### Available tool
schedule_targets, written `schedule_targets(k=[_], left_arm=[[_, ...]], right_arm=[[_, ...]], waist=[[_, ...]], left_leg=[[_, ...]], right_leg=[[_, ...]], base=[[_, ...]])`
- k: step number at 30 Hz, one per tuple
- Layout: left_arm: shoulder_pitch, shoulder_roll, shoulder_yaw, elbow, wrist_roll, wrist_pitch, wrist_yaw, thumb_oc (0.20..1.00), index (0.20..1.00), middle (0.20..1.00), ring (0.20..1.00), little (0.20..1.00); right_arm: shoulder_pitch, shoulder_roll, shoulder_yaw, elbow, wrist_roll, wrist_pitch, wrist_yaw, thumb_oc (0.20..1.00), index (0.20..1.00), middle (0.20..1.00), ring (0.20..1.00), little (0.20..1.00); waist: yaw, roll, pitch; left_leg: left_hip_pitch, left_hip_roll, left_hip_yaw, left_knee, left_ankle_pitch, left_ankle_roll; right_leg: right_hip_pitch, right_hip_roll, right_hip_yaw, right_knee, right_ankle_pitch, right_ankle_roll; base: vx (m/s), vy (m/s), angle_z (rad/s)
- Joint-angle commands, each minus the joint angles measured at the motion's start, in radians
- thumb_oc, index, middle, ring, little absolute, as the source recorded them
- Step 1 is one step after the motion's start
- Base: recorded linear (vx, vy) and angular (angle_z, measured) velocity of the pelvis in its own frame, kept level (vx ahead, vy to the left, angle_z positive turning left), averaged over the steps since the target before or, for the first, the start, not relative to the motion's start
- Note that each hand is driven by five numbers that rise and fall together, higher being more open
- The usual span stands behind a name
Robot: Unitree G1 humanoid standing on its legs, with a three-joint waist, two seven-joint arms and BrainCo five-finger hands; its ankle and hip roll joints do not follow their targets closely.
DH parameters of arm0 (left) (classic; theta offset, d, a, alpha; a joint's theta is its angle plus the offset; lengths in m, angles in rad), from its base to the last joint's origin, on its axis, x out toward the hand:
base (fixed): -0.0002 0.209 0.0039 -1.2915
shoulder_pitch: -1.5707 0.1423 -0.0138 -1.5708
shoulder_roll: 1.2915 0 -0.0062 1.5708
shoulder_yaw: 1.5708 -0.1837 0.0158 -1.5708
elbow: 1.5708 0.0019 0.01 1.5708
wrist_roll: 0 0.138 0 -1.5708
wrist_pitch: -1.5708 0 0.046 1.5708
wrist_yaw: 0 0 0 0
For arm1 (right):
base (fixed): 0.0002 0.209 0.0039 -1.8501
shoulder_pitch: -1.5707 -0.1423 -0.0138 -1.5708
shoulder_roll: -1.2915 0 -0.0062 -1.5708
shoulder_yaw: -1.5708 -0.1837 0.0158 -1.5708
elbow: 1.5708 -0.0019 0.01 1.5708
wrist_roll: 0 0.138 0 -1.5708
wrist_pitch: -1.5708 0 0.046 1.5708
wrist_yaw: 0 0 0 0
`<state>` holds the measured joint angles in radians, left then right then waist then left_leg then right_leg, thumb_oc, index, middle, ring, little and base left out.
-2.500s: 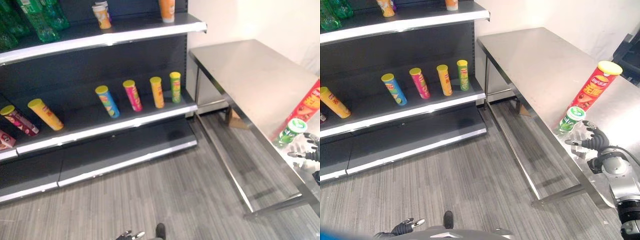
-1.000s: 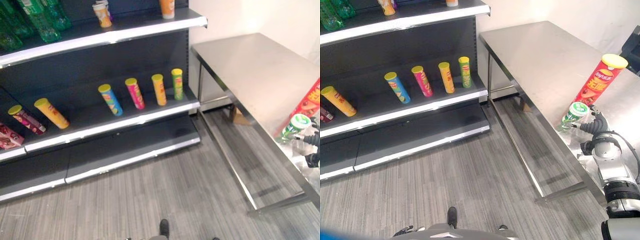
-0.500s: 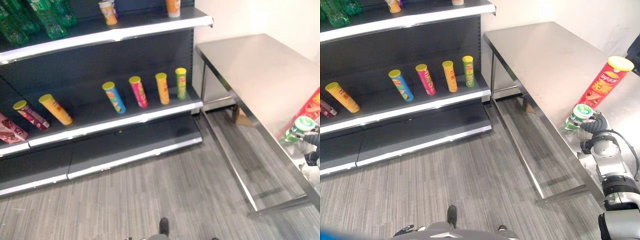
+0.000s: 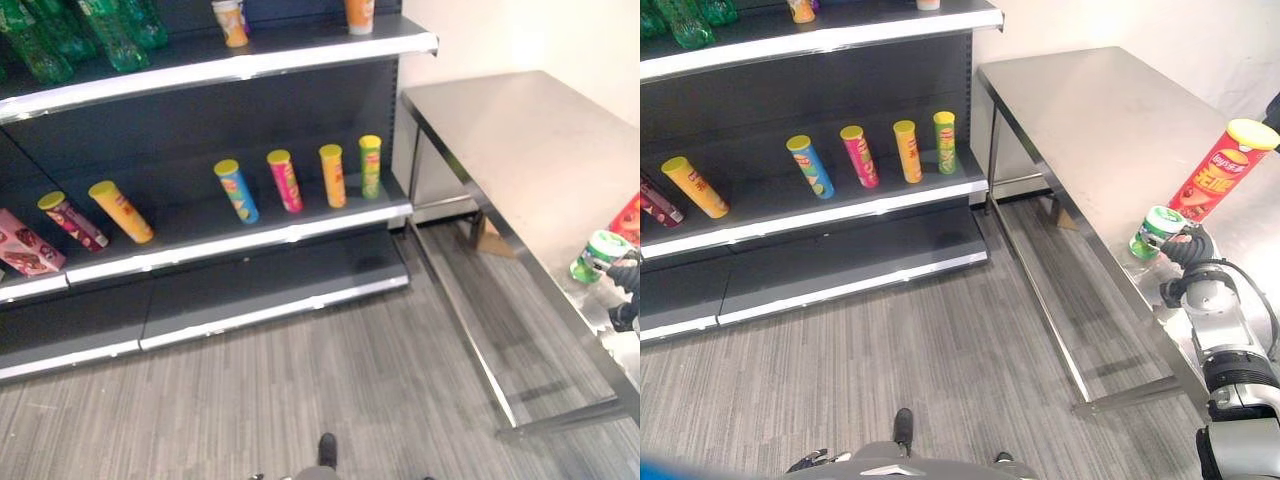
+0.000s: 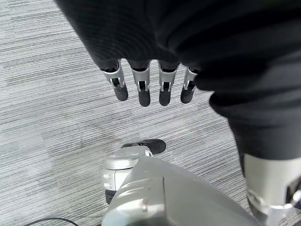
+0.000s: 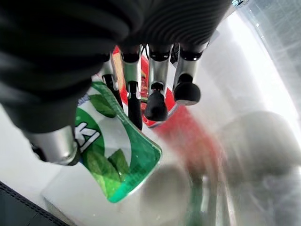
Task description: Put the goods on the table back onto the shelves and tidy them up.
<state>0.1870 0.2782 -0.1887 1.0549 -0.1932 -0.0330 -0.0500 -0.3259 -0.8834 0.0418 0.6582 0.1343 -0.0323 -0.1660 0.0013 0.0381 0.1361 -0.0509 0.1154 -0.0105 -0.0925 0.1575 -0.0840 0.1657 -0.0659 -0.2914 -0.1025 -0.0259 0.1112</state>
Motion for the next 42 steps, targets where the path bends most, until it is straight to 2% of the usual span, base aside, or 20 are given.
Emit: schedule_targets(k=[1, 3, 6, 10, 14, 15, 16, 17, 19, 23, 25, 31, 34, 35, 36, 39, 40, 41, 42], left_arm=[[-0.055, 0.060, 0.021, -0.001, -0.004, 0.000, 0.007, 1.000, 1.000, 1.000, 1.000, 1.000], [-0.055, 0.056, 0.029, -0.001, -0.005, 0.001, 0.009, 1.000, 1.000, 1.000, 1.000, 1.000], [-0.046, 0.047, 0.070, -0.002, 0.002, 0.002, 0.006, 1.000, 1.000, 1.000, 1.000, 1.000], [-0.036, 0.039, 0.110, -0.003, 0.001, 0.003, 0.004, 1.000, 1.000, 1.000, 1.000, 1.000], [-0.017, 0.036, 0.138, -0.010, -0.009, 0.000, 0.006, 1.000, 1.000, 1.000, 1.000, 1.000], [-0.014, 0.037, 0.141, -0.010, -0.012, 0.000, 0.006, 1.000, 1.000, 1.000, 1.000, 1.000], [-0.017, 0.042, 0.150, -0.003, -0.019, -0.003, 0.010, 1.000, 1.000, 1.000, 1.000, 1.000], [-0.019, 0.042, 0.151, -0.002, -0.019, -0.004, 0.010, 1.000, 1.000, 1.000, 1.000, 1.000], [-0.027, 0.043, 0.148, -0.013, -0.033, -0.008, 0.016, 1.000, 1.000, 1.000, 1.000, 1.000], [-0.056, 0.044, 0.126, -0.009, -0.017, -0.008, 0.013, 1.000, 1.000, 1.000, 1.000, 1.000], [-0.053, 0.044, 0.126, -0.007, 0.002, -0.008, 0.011, 1.000, 1.000, 1.000, 1.000, 1.000], [-0.065, 0.059, 0.122, 0.003, 0.020, -0.012, 0.011, 1.000, 1.000, 1.000, 1.000, 1.000], [-0.059, 0.073, 0.129, -0.004, 0.025, -0.010, 0.010, 1.000, 1.000, 1.000, 1.000, 1.000], [-0.059, 0.073, 0.130, -0.004, 0.025, -0.010, 0.010, 1.000, 1.000, 1.000, 1.000, 1.000], [-0.052, 0.085, 0.132, -0.008, 0.023, -0.008, 0.008, 1.000, 1.000, 1.000, 1.000, 1.000], [-0.045, 0.101, 0.131, -0.018, 0.030, -0.005, 0.002, 1.000, 1.000, 1.000, 1.000, 1.000], [-0.045, 0.106, 0.128, -0.013, 0.033, -0.002, 0.001, 1.000, 1.000, 1.000, 1.000, 1.000], [-0.046, 0.109, 0.126, -0.019, 0.032, -0.002, -0.003, 1.000, 1.000, 1.000, 1.000, 1.000], [-0.042, 0.108, 0.125, -0.023, 0.028, -0.003, -0.008, 1.000, 1.000, 1.000, 1.000, 1.000]], right_arm=[[-0.003, 0.011, -0.086, -0.136, 0.007, -0.070, -0.056, 0.200, 0.200, 0.200, 0.200, 0.200], [0.029, 0.023, -0.124, -0.191, 0.012, -0.079, -0.062, 0.200, 0.200, 0.200, 0.200, 0.200], [0.150, 0.081, -0.244, -0.410, 0.012, -0.119, -0.052, 0.200, 0.200, 0.200, 0.200, 0.200], [0.220, 0.115, -0.322, -0.591, -0.017, -0.145, -0.033, 0.200, 0.200, 0.200, 0.200, 0.200], [0.204, 0.111, -0.323, -0.686, -0.021, -0.168, -0.008, 0.200, 0.200, 0.200, 0.200, 0.200], [0.191, 0.103, -0.314, -0.703, -0.024, -0.173, -0.001, 0.200, 0.200, 0.200, 0.200, 0.200], [0.158, 0.099, -0.294, -0.731, -0.006, -0.185, 0.012, 0.200, 0.200, 0.200, 0.200, 0.200], [0.155, 0.099, -0.293, -0.730, -0.006, -0.186, 0.012, 0.200, 0.200, 0.200, 0.200, 0.200], [0.130, 0.078, -0.293, -0.748, 0.005, -0.189, 0.011, 0.200, 0.200, 0.200, 0.200, 0.200], [0.082, 0.034, -0.287, -0.778, 0.016, -0.190, -0.001, 0.200, 0.200, 0.200, 0.200, 0.200], [0.066, 0.026, -0.265, -0.783, -0.003, -0.182, -0.001, 0.200, 0.200, 0.200, 0.200, 0.200], [0.020, 0.054, -0.201, -0.784, -0.017, -0.165, 0.008, 0.200, 0.200, 0.200, 0.200, 0.200], [-0.011, 0.057, -0.168, -0.770, -0.032, -0.155, 0.012, 0.200, 0.200, 0.200, 0.200, 0.200], [-0.011, 0.057, -0.167, -0.769, -0.032, -0.155, 0.012, 0.200, 0.200, 0.200, 0.200, 0.200], [-0.013, 0.057, -0.162, -0.771, -0.032, -0.152, 0.016, 0.200, 0.200, 0.200, 0.200, 0.200], [-0.012, 0.037, -0.182, -0.771, -0.035, -0.153, 0.011, 0.200, 0.200, 0.200, 0.200, 0.200], [-0.011, 0.027, -0.188, -0.765, -0.038, -0.155, 0.005, 0.200, 0.200, 0.200, 0.200, 0.200], [-0.012, -0.004, -0.208, -0.761, -0.038, -0.156, 0.000, 0.200, 0.200, 0.200, 0.200, 0.200], [-0.016, -0.020, -0.222, -0.755, -0.033, -0.157, -0.005, 0.200, 0.200, 0.200, 0.200, 0.200]], waist=[[0.022, -0.072, 0.022], [0.019, -0.071, 0.021], [0.011, -0.071, 0.018], [0.008, -0.073, 0.019], [0.018, -0.081, 0.024], [0.026, -0.087, 0.030], [0.040, -0.102, 0.047], [0.036, -0.103, 0.048], [0.048, -0.115, 0.071], [0.061, -0.113, 0.070], [0.066, -0.099, 0.050], [0.074, -0.112, 0.023], [0.089, -0.120, 0.024], [0.090, -0.120, 0.024], [0.092, -0.121, 0.036], [0.087, -0.118, 0.055], [0.082, -0.116, 0.063], [0.074, -0.114, 0.067], [0.071, -0.114, 0.069]], left_leg=[[0.114, -0.004, 0.015, 0.034, -0.198, -0.016], [0.115, -0.003, 0.014, 0.035, -0.199, -0.015], [0.120, 0.004, 0.014, 0.040, -0.203, -0.020], [0.114, 0.019, 0.008, 0.044, -0.195, -0.033], [0.094, 0.041, -0.012, 0.060, -0.190, -0.044], [0.083, 0.041, -0.020, 0.083, -0.192, -0.044], [0.043, 0.033, -0.034, 0.159, -0.206, -0.050], [0.034, 0.032, -0.038, 0.173, -0.213, -0.050], [-0.027, 0.026, -0.019, 0.207, -0.194, -0.058], [-0.173, 0.010, 0.077, 0.159, -0.103, -0.039], [-0.136, 0.010, 0.093, 0.116, -0.108, -0.030], [-0.091, -0.052, 0.102, 0.140, -0.173, 0.025], [-0.053, -0.079, 0.130, 0.149, -0.209, 0.059], [-0.053, -0.079, 0.131, 0.149, -0.209, 0.059], [-0.025, -0.093, 0.132, 0.158, -0.232, 0.080], [0.014, -0.118, 0.107, 0.158, -0.254, 0.110], [0.029, -0.122, 0.096, 0.157, -0.260, 0.118], [0.055, -0.128, 0.068, 0.146, -0.264, 0.124], [0.068, -0.132, 0.056, 0.144, -0.273, 0.124]], right_leg=[[-0.049, -0.042, 0.064, 0.053, -0.080, 0.017], [-0.048, -0.042, 0.064, 0.055, -0.082, 0.015], [-0.044, -0.035, 0.063, 0.060, -0.091, 0.011], [-0.046, -0.020, 0.056, 0.061, -0.100, 0.002], [-0.052, 0.003, 0.051, 0.058, -0.111, -0.015], [-0.053, 0.007, 0.052, 0.059, -0.112, -0.019], [-0.050, 0.005, 0.050, 0.058, -0.113, -0.026], [-0.051, 0.004, 0.048, 0.057, -0.113, -0.026], [-0.042, -0.006, 0.017, 0.047, -0.115, -0.025], [-0.039, -0.027, -0.041, 0.027, -0.107, -0.007], [-0.039, -0.029, -0.052, 0.035, -0.112, 0.007], [-0.054, -0.118, -0.042, 0.133, -0.117, 0.047], [-0.085, -0.178, -0.040, 0.251, -0.101, 0.070], [-0.087, -0.179, -0.038, 0.253, -0.102, 0.071], [-0.109, -0.205, -0.026, 0.366, -0.081, 0.072], [-0.159, -0.216, 0.015, 0.516, -0.018, 0.067], [-0.184, -0.209, 0.035, 0.562, -0.012, 0.062], [-0.233, -0.175, 0.080, 0.577, -0.019, 0.049], [-0.246, -0.165, 0.092, 0.560, -0.029, 0.047]], base=[[0.00, 0.000, 0.00], [0.00, -0.012, 0.02], [0.01, -0.037, 0.01], [-0.01, -0.059, 0.06], [-0.02, -0.090, 0.05], [-0.06, -0.071, 0.26], [-0.07, -0.067, 0.32], [-0.08, -0.049, 0.38], [-0.07, 0.033, 0.23], [-0.02, 0.127, 0.70], [0.11, 0.216, 0.62], [0.13, 0.268, 0.13], [0.13, 0.246, -0.28], [0.13, 0.241, -0.18], [0.13, 0.230, -0.14], [0.14, 0.203, -0.06], [0.20, 0.142, 0.35], [0.22, 0.103, 0.39], [0.23, 0.056, 0.48]])
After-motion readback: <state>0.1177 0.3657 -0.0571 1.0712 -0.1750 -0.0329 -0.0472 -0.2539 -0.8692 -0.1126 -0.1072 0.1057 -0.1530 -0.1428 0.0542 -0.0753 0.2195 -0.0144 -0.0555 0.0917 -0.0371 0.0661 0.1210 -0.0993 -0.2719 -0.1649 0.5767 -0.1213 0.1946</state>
